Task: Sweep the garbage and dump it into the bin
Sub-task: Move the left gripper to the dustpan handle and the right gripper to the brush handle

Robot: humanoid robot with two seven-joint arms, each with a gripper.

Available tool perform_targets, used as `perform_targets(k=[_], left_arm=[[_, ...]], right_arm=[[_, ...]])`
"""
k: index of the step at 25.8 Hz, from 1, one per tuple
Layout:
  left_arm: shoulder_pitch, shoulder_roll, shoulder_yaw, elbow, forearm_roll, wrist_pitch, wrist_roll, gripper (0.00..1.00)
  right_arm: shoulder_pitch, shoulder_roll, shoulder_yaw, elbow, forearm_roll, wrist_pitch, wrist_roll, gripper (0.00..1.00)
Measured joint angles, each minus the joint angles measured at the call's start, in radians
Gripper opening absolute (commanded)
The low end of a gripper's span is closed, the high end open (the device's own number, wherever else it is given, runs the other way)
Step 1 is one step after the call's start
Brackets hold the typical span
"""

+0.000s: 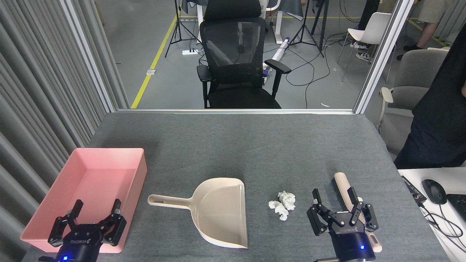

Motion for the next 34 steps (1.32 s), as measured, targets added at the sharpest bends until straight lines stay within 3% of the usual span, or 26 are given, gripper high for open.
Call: perform_targets(k=[7, 14, 18, 26, 34], left_arm=[[-0.003, 0.001, -0.001, 0.003, -0.009, -0.005, 0.011, 1.00], [-0.032, 0.003, 0.018, 0.009, -0.003, 0.003, 0.063, 1.00], [-0.053, -0.010, 0.025, 0.004, 0.028, 0.010, 0.070, 1.00], [-0.012, -0.108, -0.024, -0.005, 0.460, -0.033, -0.135, 1.00], [0.027, -0.112, -0.143, -0.005, 0.693, -0.023, -0.069, 1.00]], right_arm=[[0.006, 0.000, 0.004, -0.008, 0.001, 0.001, 0.001, 0.99], [0.058, -0.072, -0.011, -0.016, 0.000, -0.003, 0.002, 0.99], [0.093, -0.085, -0.051, -0.027, -0.004, 0.001, 0.002, 0.99], [0.153, -0.097, -0.134, -0.060, -0.007, -0.010, 0.011, 0.99], [0.206, -0.110, -0.223, -0.061, -0.019, -0.072, -0.002, 0.99]])
